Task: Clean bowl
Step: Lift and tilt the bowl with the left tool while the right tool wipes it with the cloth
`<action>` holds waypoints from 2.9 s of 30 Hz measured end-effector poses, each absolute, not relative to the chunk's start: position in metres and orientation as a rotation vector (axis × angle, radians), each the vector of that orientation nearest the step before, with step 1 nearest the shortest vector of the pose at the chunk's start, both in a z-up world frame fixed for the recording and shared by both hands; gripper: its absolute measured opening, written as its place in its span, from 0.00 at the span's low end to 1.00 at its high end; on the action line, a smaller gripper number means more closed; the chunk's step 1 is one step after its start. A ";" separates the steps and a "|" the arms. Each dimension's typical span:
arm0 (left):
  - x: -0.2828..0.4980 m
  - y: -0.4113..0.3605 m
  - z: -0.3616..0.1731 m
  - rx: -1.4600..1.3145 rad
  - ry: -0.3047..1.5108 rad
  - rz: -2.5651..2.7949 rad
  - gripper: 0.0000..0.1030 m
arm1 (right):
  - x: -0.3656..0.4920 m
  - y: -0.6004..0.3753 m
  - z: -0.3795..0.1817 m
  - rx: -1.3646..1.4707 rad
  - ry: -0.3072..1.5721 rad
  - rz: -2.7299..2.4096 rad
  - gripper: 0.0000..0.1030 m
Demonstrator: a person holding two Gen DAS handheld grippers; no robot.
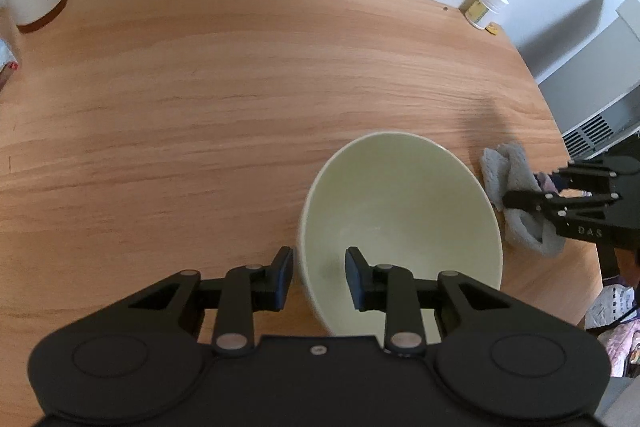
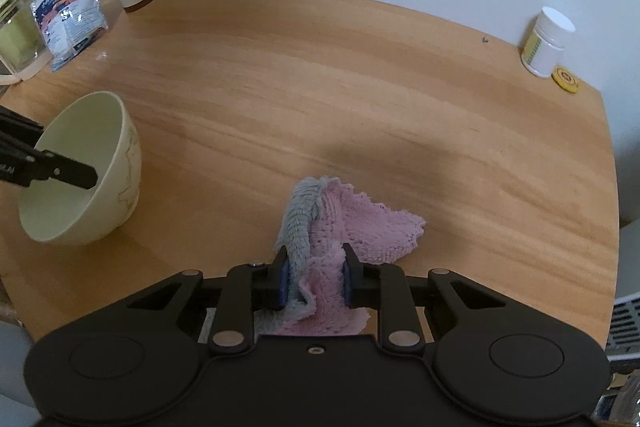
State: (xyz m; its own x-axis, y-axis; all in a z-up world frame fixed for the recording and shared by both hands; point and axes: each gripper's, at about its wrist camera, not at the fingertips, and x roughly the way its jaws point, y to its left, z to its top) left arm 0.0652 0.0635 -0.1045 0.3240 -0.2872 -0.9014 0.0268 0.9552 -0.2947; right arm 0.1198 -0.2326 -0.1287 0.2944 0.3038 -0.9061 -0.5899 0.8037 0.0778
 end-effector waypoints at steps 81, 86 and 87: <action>0.058 0.012 -0.051 -0.141 0.940 -0.279 0.17 | 0.191 -0.154 -0.108 0.113 1.571 0.813 0.27; 0.054 0.018 -0.051 -0.194 0.934 -0.273 0.18 | 0.182 -0.187 -0.122 0.239 1.600 0.760 0.28; 0.053 0.019 -0.051 -0.207 0.931 -0.274 0.18 | 0.180 -0.191 -0.123 0.261 1.601 0.755 0.27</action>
State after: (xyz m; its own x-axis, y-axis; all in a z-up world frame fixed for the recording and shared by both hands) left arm 0.0532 0.0192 -0.0511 0.5670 -0.3194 -0.7593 0.1423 0.9459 -0.2917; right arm 0.1802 -0.1909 -0.1233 -0.1912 0.5706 -0.7986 -0.2533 0.7574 0.6018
